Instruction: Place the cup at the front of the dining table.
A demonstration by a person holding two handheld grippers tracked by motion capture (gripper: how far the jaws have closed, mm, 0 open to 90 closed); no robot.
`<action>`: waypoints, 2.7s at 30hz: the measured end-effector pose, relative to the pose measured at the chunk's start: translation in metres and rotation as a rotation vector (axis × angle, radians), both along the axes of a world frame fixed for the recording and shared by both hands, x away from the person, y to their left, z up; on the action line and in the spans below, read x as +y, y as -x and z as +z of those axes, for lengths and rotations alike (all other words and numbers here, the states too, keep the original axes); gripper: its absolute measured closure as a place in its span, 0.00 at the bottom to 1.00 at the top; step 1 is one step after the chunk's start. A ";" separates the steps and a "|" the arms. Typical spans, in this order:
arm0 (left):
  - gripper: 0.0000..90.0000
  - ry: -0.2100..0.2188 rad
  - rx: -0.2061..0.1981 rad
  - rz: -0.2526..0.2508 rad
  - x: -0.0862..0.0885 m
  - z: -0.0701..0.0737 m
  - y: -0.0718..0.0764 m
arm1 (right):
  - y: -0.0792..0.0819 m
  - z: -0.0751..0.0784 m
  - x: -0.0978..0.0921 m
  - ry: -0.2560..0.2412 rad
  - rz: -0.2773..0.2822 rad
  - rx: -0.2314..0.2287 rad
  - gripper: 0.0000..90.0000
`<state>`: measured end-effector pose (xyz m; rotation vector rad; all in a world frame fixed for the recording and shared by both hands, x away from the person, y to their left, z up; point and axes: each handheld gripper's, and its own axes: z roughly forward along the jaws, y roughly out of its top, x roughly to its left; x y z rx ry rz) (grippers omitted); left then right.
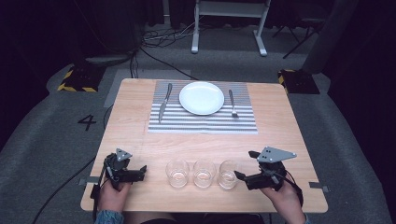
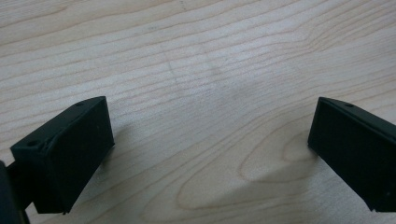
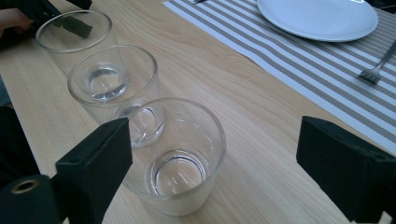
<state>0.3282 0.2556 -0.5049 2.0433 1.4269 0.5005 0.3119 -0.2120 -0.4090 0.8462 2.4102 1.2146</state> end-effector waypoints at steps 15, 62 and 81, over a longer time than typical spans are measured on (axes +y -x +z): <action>0.00 0.000 0.000 0.000 0.000 0.000 0.000 | -0.005 -0.026 0.023 0.023 0.050 0.060 0.04; 0.00 0.002 -0.001 0.002 0.000 0.000 0.000 | -0.006 -0.028 0.022 0.114 0.018 0.092 0.22; 0.00 0.001 -0.001 0.005 -0.001 0.000 0.000 | -0.029 0.008 0.016 0.108 0.015 0.094 0.22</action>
